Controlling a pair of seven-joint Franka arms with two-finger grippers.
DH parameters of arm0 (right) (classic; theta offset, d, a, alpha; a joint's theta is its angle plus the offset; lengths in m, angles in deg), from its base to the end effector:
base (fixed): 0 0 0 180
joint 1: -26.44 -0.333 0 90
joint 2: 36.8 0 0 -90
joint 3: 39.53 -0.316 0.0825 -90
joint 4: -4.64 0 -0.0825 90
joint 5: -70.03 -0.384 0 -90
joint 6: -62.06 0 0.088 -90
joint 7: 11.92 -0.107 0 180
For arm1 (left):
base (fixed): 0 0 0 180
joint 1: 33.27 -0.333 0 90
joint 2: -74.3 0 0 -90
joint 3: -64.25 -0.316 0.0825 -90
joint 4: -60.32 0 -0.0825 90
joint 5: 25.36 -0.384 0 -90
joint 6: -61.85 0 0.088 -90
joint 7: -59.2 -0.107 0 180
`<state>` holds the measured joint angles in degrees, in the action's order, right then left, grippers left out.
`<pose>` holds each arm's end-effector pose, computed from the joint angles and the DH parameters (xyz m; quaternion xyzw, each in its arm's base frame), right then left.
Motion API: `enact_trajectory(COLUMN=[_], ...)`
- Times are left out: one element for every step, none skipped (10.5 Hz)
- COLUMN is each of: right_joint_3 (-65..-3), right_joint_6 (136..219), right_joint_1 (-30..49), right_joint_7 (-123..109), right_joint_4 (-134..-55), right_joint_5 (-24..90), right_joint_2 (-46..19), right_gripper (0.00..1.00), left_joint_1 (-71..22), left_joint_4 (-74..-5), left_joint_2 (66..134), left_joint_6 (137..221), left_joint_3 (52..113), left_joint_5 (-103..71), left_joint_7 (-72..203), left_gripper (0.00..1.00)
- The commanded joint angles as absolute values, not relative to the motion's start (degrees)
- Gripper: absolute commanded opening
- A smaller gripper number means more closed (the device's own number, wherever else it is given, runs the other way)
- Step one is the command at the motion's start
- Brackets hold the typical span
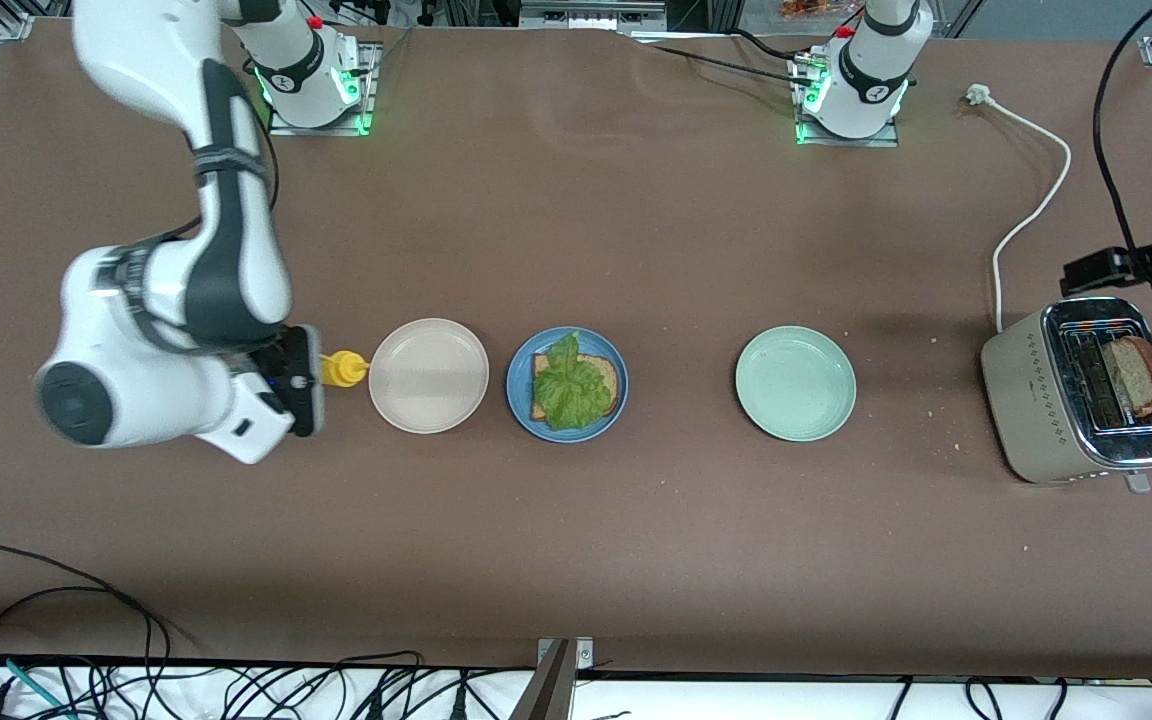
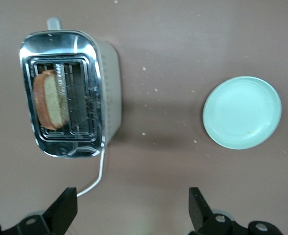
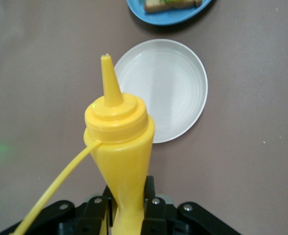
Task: Make sandwich in blue plate with both arms
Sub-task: 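Carry the mustard back beside the white plate while the left gripper reaches the toaster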
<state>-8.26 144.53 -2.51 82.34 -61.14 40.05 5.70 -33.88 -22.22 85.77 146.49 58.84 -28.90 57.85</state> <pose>0.6899 0.1380 0.3776 -0.6709 -0.7159 0.0637 0.1826 0.5983 0.0648 0.5627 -0.9951 -0.0408 0.0836 0.0350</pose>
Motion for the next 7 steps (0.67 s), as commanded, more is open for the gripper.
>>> enact_trajectory(right_joint_3=[-9.6, -9.7, -9.7, -9.8, -9.8, -9.8, -9.8], right_joint_6=[138.9, 137.3, 137.0, 136.9, 136.9, 136.7, 134.7], right_joint_1=[6.6, 8.6, 9.9, 10.6, 10.9, 11.6, 11.9], right_joint_7=[97.0, 101.9, 105.8, 110.5, 114.6, 119.2, 121.7], right_joint_4=[-64.4, -65.2, -67.8, -70.0, -71.4, -71.6, -71.7], right_joint_5=[29.0, 26.7, 24.8, 22.7, 19.9, 17.3, 15.3], right_joint_2=[5.3, 6.0, 6.2, 6.6, 7.6, 9.4, 11.3], right_gripper=[0.25, 0.25, 0.25, 0.25, 0.25, 0.25, 0.25], left_joint_1=[-38.8, -40.5, -41.6, -44.2, -45.2, -45.3, -45.6], left_joint_4=[-20.4, -20.3, -20.2, -20.3, -20.3, -20.2, -20.2], left_joint_2=[89.0, 91.4, 92.5, 93.5, 94.7, 96.4, 97.1], left_joint_6=[148.9, 149.6, 150.4, 152.5, 153.9, 154.4, 154.8], left_joint_3=[59.1, 59.2, 59.1, 59.2, 59.2, 59.1, 59.0], left_joint_5=[-29.4, -29.6, -29.4, -29.1, -29.2, -29.6, -29.8], left_joint_7=[51.1, 47.3, 44.1, 43.0, 42.7, 42.2, 42.2], left_gripper=[1.00, 1.00, 1.00, 1.00, 1.00, 1.00, 1.00])
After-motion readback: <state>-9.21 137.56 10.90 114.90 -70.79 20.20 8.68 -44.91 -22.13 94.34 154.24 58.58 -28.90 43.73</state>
